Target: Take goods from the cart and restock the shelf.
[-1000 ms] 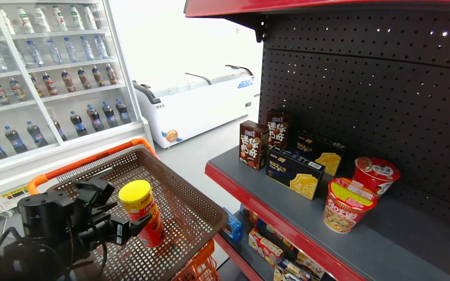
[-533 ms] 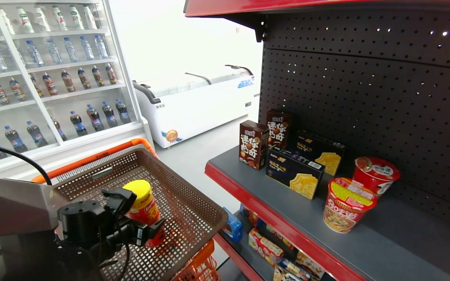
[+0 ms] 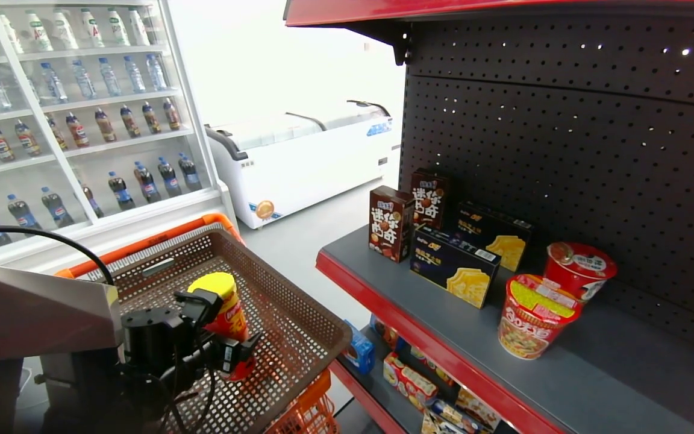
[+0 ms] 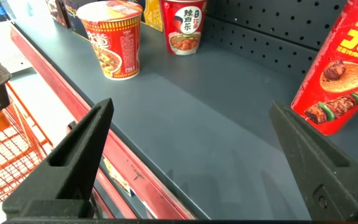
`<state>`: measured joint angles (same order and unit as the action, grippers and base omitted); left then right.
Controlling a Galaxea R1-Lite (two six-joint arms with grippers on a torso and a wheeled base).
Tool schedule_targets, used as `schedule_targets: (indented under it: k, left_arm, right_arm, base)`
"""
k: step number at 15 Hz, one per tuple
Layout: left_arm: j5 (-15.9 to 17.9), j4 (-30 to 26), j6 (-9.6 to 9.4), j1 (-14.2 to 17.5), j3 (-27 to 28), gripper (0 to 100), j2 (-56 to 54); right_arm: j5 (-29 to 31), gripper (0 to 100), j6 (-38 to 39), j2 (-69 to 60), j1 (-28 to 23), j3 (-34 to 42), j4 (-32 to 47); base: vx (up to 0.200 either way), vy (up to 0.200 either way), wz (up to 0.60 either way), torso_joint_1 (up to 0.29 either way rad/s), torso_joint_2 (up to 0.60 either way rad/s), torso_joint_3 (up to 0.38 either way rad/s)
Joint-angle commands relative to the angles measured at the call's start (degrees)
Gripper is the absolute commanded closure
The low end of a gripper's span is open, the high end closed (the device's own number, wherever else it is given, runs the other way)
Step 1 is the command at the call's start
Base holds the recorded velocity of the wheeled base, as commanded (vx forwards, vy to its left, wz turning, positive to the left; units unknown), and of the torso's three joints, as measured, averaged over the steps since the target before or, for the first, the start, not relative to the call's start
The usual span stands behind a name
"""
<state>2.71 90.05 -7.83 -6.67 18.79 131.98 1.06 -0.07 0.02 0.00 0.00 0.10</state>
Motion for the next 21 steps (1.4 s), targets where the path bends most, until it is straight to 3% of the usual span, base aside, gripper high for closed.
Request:
schedule_targets:
  k: [1, 3, 5, 11, 14, 15, 16, 18, 19, 21]
  left_arm:
    - [-1.4, -0.1, -0.17, -0.5, 2.1, 100, 0.0]
    - [-2.7, -2.7, -1.05, -0.5, 1.8, 100, -4.5]
    - [-4.0, -8.8, -1.05, -0.5, 1.8, 100, -13.9]
    - [-4.5, -44.8, -0.61, -0.2, 1.3, 100, -49.5]
    - [-4.4, -51.8, -0.61, 1.0, -1.3, 100, -61.1]
    - [-4.4, -51.8, -0.61, 1.0, -1.3, 100, -61.1]
    - [-5.8, -56.0, -0.96, 2.7, -3.8, 100, -68.2]
    - [-10.4, -59.7, 0.71, 3.9, -5.3, 100, -74.5]
    - [-11.4, -59.6, 2.38, 5.3, -6.4, 100, -76.9]
    - [-10.6, -60.2, 2.73, 5.3, -7.5, 100, -82.1]
  right_arm:
    - [0.0, 0, 0.0, 0.0, 0.0, 0.0, 0.0]
    - [0.0, 0, 0.0, 0.0, 0.0, 0.0, 0.0]
    - [0.0, 0, 0.0, 0.0, 0.0, 0.0, 0.0]
    - [0.0, 0, 0.0, 0.0, 0.0, 0.0, 0.0]
    - [0.0, 0, 0.0, 0.0, 0.0, 0.0, 0.0]
    - [0.0, 0, 0.0, 0.0, 0.0, 0.0, 0.0]
    - [0.0, 0, 0.0, 0.0, 0.0, 0.0, 0.0]
    - [0.0, 0, 0.0, 0.0, 0.0, 0.0, 0.0]
    - [0.0, 0, 0.0, 0.0, 0.0, 0.0, 0.0]
    - [0.0, 0, 0.0, 0.0, 0.0, 0.0, 0.0]
  base:
    - [0.0, 0.0, 0.0, 0.0, 0.0, 0.0]
    - [0.0, 0.0, 0.0, 0.0, 0.0, 0.0]
    - [0.0, 0.0, 0.0, 0.0, 0.0, 0.0]
    - [0.0, 0.0, 0.0, 0.0, 0.0, 0.0]
    - [0.0, 0.0, 0.0, 0.0, 0.0, 0.0]
    - [0.0, 0.0, 0.0, 0.0, 0.0, 0.0]
    - [0.0, 0.0, 0.0, 0.0, 0.0, 0.0]
    - [0.0, 0.0, 0.0, 0.0, 0.0, 0.0]
    - [0.0, 0.0, 0.0, 0.0, 0.0, 0.0]
    - [0.0, 0.0, 0.0, 0.0, 0.0, 0.0]
